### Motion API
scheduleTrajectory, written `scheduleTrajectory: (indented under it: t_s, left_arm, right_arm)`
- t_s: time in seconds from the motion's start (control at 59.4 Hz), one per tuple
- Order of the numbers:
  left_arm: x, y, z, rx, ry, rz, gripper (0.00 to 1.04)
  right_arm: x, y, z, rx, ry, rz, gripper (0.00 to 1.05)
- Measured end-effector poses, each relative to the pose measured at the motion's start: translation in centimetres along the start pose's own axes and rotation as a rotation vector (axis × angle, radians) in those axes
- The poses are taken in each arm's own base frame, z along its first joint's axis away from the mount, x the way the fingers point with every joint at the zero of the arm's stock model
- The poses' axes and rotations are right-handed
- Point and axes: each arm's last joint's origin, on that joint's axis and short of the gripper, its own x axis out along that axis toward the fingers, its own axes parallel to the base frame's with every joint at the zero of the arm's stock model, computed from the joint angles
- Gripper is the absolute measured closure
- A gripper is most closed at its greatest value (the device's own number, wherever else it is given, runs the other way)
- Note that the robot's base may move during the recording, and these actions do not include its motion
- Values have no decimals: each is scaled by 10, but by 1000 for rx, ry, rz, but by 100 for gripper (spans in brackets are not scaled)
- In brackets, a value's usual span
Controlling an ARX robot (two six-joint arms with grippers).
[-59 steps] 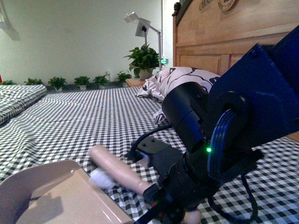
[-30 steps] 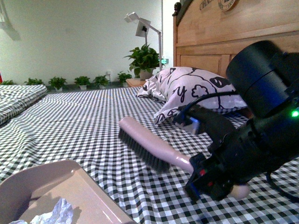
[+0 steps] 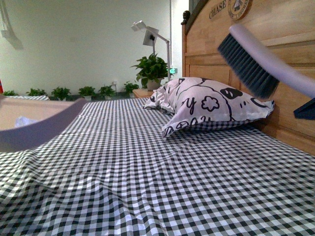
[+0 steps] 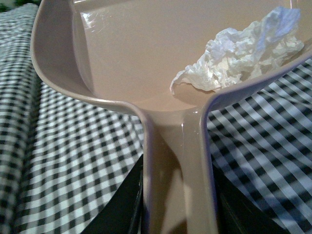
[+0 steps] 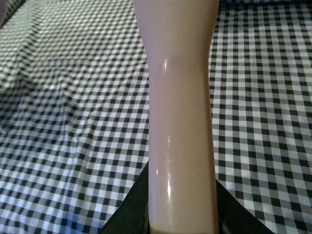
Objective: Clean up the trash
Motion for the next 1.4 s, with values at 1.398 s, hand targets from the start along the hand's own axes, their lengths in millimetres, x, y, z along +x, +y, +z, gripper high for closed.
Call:
scheduleTrajectory:
  t_s: [1.398]
  left_arm:
    - [-154, -56, 21, -232, -265, -43, 78]
  right_arm:
    - [-156, 60, 7, 16, -366, -143, 87]
